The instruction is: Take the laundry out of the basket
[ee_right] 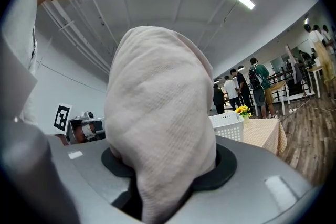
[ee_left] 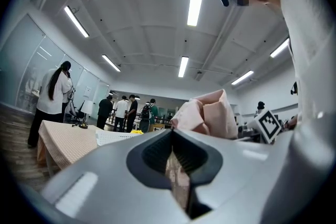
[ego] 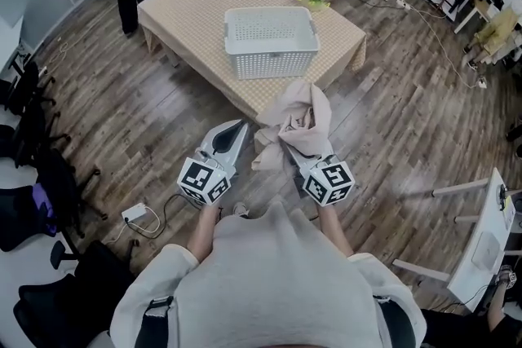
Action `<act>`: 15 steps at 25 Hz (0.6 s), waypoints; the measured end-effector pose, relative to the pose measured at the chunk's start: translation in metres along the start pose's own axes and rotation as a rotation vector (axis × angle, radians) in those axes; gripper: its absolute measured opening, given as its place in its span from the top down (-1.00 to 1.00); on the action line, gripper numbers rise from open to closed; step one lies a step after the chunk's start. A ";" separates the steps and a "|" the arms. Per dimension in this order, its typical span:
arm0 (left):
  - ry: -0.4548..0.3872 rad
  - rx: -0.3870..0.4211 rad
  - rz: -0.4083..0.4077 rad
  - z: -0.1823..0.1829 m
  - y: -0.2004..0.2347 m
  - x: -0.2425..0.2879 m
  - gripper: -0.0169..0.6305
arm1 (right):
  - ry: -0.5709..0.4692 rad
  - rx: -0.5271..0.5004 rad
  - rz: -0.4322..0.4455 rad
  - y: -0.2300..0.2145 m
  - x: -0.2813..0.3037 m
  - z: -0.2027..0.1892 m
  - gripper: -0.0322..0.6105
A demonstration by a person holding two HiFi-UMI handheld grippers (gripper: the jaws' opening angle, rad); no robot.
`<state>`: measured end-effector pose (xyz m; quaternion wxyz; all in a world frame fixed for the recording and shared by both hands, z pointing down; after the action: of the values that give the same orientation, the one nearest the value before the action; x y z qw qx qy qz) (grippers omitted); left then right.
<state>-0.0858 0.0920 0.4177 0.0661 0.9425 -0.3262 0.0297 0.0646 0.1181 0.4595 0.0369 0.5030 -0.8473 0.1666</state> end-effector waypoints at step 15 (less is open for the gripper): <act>-0.011 -0.001 -0.027 0.005 0.014 -0.004 0.92 | -0.017 0.012 -0.039 0.003 0.010 0.004 0.09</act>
<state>-0.0976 0.0827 0.4140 0.0649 0.9470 -0.3137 0.0234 0.0572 0.1099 0.4573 0.0298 0.5210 -0.8366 0.1663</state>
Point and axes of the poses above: the fingertips, and each gripper's own axes: x forward along the fingers, y to its left, z out of its top, the point moved 3 cm from there along -x, backward along the fingers, and after that the axes turned 9 degrees about y, right-handed, at the moved point
